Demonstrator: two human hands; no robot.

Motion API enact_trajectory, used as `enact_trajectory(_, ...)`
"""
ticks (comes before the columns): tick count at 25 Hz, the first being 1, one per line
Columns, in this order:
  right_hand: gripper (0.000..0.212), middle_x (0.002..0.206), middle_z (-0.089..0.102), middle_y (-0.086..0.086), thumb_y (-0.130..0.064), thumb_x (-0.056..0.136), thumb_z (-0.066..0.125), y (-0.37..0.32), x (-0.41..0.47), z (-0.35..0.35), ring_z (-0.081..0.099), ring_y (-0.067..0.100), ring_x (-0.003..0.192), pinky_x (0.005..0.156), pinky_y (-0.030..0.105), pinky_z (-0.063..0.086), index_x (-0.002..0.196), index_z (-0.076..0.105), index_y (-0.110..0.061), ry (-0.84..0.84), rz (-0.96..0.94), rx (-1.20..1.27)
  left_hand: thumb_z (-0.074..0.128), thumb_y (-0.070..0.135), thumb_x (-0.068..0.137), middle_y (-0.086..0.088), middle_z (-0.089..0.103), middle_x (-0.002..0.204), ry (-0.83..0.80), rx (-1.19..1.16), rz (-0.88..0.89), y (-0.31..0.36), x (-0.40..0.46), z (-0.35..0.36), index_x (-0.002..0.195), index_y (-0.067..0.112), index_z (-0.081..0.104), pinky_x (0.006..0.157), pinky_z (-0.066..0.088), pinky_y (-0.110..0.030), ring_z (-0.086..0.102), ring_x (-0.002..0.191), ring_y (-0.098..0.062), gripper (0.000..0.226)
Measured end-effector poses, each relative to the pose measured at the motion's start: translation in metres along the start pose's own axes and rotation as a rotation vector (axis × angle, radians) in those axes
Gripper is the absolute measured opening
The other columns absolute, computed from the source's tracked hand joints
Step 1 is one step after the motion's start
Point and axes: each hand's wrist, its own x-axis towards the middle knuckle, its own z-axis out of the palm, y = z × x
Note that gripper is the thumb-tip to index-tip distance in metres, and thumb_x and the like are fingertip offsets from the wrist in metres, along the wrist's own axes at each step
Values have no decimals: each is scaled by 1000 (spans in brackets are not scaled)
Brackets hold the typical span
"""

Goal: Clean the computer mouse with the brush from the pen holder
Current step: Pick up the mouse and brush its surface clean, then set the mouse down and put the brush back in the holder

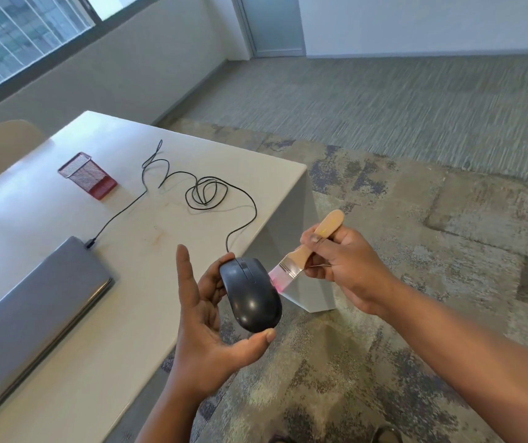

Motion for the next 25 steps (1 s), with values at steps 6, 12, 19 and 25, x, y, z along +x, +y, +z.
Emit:
enact_trajectory(6, 19, 84, 78, 11, -6, 105, 47, -22, 1, 9, 72, 18, 73, 67, 23, 57, 96, 63, -9, -55, -35, -181, 104, 36, 68, -3, 54, 163, 51, 95, 46, -3, 14, -4, 175, 34, -10, 126, 35, -70, 50, 154, -32, 156)
enact_trajectory(12, 21, 68, 60, -13, -35, 105, 53, -36, -1, 37, 55, 7, 62, 65, 31, 49, 89, 66, -27, -330, -80, -729, 101, 41, 66, 11, 52, 161, 105, 170, 73, -7, 37, -8, 173, 47, -11, 125, 41, -35, 54, 149, -23, 155)
enact_trajectory(19, 58, 73, 61, -12, -83, 62, 67, -45, 35, 93, 57, 4, 62, 54, 23, 40, 83, 59, -30, -211, -194, -1195, 95, 50, 70, 35, 46, 154, 150, 136, 52, -24, 77, -23, 174, 33, -16, 116, 32, -6, 52, 145, -4, 152)
enact_trajectory(25, 46, 79, 63, -7, -68, 59, 67, -47, 84, 119, 60, 10, 67, 53, 29, 40, 80, 55, -29, -80, -201, -1390, 86, 55, 67, 47, 43, 143, 43, 175, -61, -41, 118, -58, 170, 40, -15, 119, 30, -9, 44, 141, 13, 145)
